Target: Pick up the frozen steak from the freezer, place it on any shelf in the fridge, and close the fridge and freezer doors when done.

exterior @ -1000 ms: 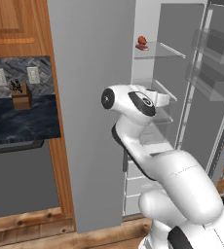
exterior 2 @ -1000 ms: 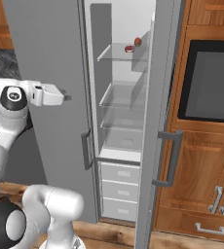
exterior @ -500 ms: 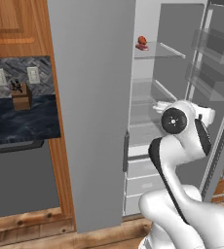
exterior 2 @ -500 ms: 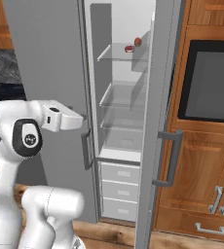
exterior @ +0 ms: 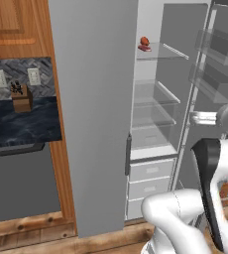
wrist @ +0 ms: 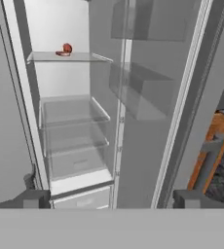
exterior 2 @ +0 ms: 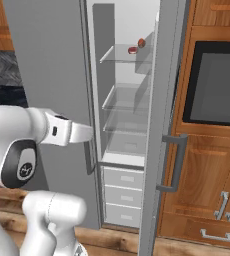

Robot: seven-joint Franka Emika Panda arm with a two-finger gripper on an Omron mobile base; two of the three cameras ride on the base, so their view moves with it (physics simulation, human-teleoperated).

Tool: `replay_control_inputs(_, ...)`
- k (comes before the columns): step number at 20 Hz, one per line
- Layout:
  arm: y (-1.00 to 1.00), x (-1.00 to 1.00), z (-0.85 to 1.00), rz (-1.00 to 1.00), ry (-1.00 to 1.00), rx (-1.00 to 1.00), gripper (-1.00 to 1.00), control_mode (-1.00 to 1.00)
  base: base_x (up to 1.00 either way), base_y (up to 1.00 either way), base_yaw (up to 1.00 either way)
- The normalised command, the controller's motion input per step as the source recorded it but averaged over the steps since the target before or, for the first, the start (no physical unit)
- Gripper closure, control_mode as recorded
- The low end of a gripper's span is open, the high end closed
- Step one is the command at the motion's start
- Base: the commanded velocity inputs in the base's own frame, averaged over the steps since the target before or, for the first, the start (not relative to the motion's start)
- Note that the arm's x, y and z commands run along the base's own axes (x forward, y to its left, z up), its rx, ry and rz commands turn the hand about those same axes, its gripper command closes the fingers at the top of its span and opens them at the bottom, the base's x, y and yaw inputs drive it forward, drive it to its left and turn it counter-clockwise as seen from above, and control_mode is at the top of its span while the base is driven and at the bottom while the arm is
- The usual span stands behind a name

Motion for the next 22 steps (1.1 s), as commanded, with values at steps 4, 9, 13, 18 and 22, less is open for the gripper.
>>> replay_control_inputs(4, -0.23, -1.00, 0.04, 0.21, 0.12, 0.04, -1.00, -1.00, 0.00, 0.00, 0.00)
replay_control_inputs(9, -0.26, -1.00, -0.08, 0.02, 0.01, 0.00, -1.00, -1.00, 0.00, 0.00, 0.00)
replay_control_inputs(13, -0.89, -0.70, 0.02, 0.00, 0.00, 0.03, -1.00, -1.00, 0.00, 0.00, 0.00)
replay_control_inputs(18, -0.97, -0.04, 0.22, 0.00, 0.00, 0.09, -1.00, -1.00, 0.00, 0.00, 0.00)
replay_control_inputs(22, -0.90, 0.42, 0.07, 0.00, 0.00, 0.05, -1.00, -1.00, 0.00, 0.00, 0.00)
